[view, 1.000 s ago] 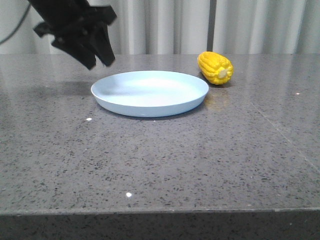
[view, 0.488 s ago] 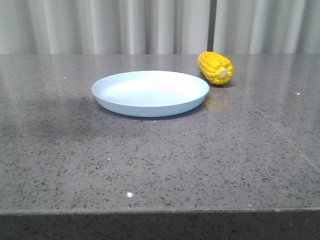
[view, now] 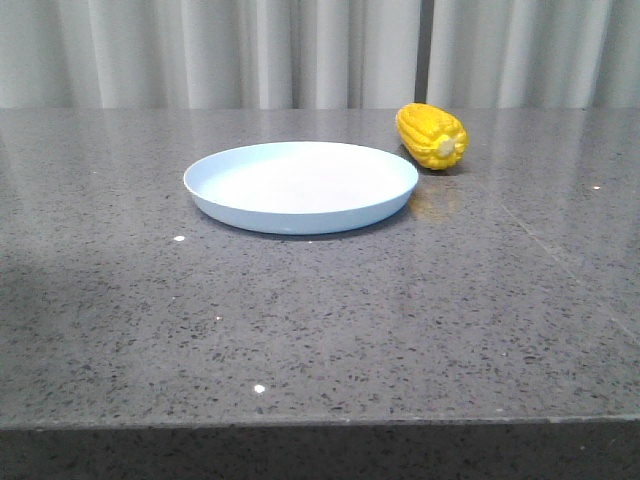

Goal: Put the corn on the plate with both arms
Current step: 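Lower the right gripper around the yellow corn cob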

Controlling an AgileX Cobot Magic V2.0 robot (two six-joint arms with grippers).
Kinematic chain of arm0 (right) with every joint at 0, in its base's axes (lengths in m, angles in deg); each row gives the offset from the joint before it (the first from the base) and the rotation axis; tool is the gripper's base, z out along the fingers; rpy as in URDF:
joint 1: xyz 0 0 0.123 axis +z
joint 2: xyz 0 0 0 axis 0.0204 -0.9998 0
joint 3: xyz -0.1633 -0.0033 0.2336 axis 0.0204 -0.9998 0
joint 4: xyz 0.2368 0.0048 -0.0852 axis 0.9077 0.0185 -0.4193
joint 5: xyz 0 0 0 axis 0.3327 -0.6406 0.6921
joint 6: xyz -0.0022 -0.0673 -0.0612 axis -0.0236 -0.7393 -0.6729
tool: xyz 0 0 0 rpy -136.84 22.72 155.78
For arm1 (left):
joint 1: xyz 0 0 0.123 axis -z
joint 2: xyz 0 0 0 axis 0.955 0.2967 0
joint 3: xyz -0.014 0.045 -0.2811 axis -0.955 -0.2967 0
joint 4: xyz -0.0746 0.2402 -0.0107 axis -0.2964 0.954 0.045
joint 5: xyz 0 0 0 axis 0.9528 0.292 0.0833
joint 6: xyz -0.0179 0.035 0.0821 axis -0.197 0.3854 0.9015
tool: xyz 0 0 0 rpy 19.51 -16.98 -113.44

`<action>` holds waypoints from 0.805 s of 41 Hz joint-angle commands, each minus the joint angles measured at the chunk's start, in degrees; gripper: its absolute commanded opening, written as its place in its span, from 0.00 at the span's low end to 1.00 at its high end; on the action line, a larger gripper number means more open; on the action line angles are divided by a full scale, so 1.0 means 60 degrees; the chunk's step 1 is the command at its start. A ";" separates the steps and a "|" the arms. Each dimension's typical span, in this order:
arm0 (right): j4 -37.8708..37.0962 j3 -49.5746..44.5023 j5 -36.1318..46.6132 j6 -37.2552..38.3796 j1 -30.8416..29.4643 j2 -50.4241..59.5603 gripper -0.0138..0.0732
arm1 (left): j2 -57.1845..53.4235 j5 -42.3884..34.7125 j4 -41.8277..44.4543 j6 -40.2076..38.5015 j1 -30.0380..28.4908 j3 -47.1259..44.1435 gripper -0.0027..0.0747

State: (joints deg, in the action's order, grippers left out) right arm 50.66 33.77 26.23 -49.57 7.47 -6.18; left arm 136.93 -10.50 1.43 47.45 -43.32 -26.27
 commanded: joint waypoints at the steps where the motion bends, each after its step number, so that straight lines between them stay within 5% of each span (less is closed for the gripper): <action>1: 0.0050 0.1079 0.0155 -0.0145 0.0356 -0.0941 0.90 | -0.0228 -0.0738 -0.0065 -0.0111 0.0080 0.0224 0.63; 17: 0.0070 0.5331 -0.0348 -0.0145 0.1228 -0.5335 0.91 | -0.0205 -0.0738 -0.0065 -0.0111 0.0080 0.0224 0.63; 33: -0.0452 1.0518 -0.2369 0.0630 0.1243 -0.9512 0.91 | -0.0205 -0.0738 -0.0065 -0.0111 0.0080 0.0224 0.63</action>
State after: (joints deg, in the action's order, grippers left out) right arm 49.67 90.08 12.61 -47.44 14.88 -62.11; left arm 135.91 -10.72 1.43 47.32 -43.32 -26.37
